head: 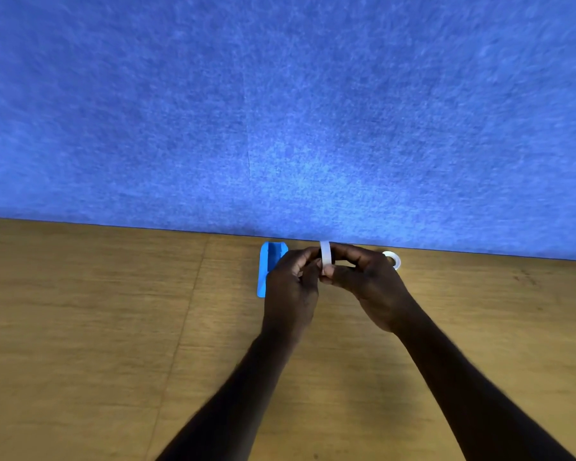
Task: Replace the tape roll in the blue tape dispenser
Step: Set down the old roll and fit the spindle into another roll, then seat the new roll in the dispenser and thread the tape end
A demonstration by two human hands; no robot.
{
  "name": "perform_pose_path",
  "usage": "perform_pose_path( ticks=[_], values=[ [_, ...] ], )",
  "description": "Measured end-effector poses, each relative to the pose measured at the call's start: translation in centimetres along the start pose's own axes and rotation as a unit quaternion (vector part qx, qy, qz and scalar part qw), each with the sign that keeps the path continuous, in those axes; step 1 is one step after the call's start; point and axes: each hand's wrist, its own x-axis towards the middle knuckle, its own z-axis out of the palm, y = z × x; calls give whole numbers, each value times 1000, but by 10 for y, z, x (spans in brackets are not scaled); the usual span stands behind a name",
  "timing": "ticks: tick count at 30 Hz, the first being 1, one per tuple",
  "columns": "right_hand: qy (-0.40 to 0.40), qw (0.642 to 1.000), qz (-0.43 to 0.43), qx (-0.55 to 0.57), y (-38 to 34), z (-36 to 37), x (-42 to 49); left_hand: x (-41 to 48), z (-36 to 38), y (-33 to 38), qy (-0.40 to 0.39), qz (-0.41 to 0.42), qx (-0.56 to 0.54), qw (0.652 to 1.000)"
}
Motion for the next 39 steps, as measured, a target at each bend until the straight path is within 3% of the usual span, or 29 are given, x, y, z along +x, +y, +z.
perform_pose_path(
  ticks=[9,13,18,24,29,39],
  values=[
    [3,1000,21,3,3,2,2,2,-6,-3,-31,-51,-22,998],
    [-15,999,26,-37,-4,1,8,4,-12,-2,-36,-28,-5,999],
    [-49,998,29,-9,-5,0,17,5,-23,-8,-30,-21,2,999],
    [1,998,62,0,4,18,38,13,-45,-31,-2,-38,-4,999],
    [3,996,58,-71,9,35,51,18,-65,-51,-25,-35,11,999],
    [50,964,24,-262,19,47,70,33,-82,-69,-167,-17,15,986]
  ],
)
